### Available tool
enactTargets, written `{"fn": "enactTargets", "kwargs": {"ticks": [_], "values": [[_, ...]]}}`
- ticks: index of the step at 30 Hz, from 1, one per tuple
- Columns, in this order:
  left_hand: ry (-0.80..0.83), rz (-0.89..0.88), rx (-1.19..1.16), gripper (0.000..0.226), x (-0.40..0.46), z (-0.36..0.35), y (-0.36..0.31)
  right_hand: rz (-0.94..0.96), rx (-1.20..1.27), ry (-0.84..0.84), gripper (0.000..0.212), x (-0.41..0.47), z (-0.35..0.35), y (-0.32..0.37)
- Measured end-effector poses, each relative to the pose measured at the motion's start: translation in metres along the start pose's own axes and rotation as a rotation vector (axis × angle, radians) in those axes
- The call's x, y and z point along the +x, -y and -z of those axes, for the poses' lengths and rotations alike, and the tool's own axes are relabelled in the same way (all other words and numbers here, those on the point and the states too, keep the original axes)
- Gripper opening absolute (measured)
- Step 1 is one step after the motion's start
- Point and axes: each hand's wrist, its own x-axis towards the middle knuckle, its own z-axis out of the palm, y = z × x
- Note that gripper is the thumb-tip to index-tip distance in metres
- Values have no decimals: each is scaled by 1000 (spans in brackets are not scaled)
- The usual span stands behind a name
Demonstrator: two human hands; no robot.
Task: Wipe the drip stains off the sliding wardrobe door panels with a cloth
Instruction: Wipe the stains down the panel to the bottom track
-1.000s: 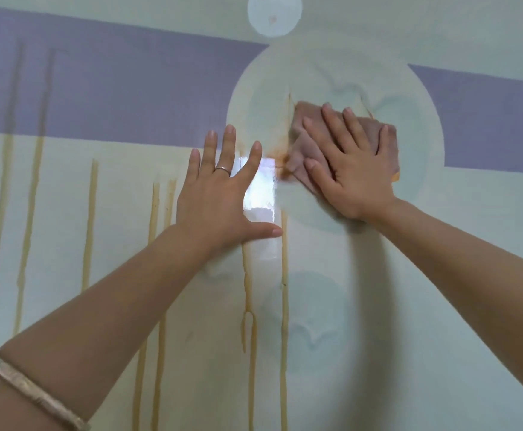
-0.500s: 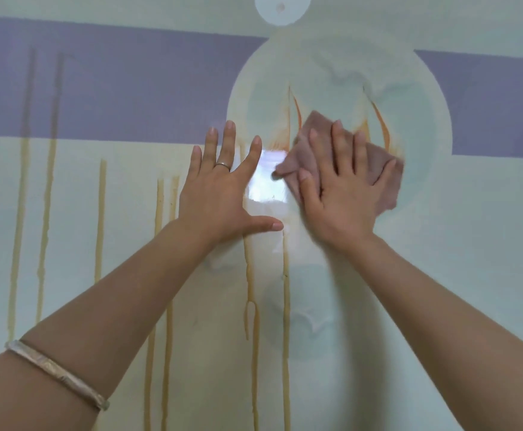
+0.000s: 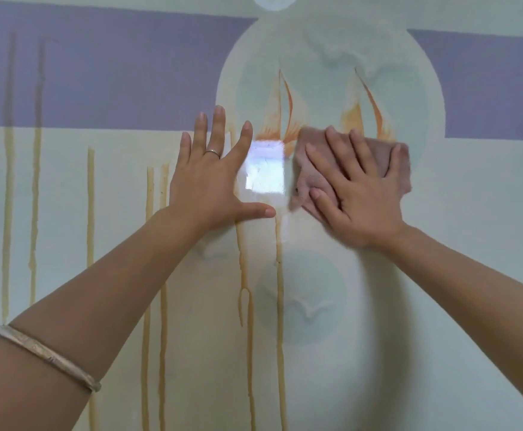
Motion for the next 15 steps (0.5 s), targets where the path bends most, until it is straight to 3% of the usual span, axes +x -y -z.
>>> {"fn": "enactTargets", "kwargs": {"ticks": [4, 7, 11, 13, 15], "values": [[6, -6, 8, 122, 1, -3, 2, -290, 43, -67, 63, 26, -2, 16], [19, -12, -42, 130, -4, 4, 4, -145, 42, -123, 58, 1, -12, 49], [77, -41, 66, 139, -29, 6, 24, 124, 35, -97, 55, -22, -8, 55], [150, -44, 98, 136, -41, 2, 32, 130, 29, -101, 54, -5, -9, 48], [146, -35, 88, 130, -42, -4, 35, -18, 25, -116, 54, 14, -12, 52]]}}
